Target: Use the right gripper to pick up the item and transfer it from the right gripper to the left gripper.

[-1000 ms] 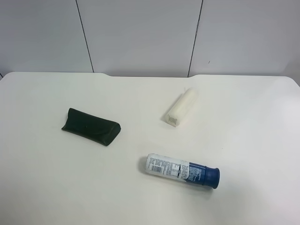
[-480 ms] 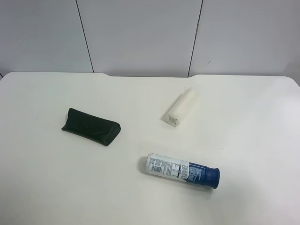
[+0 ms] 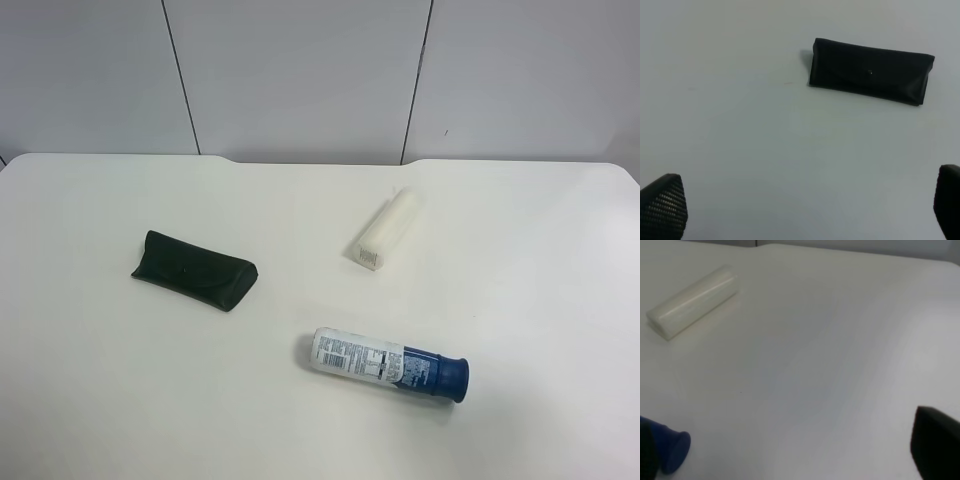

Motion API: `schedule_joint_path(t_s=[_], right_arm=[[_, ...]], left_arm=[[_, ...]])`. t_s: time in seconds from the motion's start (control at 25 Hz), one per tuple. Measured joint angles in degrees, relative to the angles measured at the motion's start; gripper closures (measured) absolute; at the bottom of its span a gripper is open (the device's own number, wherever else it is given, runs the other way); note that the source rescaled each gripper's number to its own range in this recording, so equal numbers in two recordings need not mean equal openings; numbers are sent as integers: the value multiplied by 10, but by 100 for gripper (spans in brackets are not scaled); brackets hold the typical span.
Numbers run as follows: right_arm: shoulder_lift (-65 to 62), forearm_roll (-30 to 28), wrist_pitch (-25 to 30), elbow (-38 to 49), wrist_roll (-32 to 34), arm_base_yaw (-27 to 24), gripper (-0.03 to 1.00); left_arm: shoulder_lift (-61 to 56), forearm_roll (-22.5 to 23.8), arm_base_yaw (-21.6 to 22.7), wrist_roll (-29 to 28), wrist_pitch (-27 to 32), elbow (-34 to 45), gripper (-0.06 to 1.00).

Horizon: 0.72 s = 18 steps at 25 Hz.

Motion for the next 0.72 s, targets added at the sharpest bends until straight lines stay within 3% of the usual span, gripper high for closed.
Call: schedule_joint_path(t_s=[0.72], right_arm=[[0,0,0,0,0,-95,-3]], left_arm=[[0,2,0,0,-1,0,-6]])
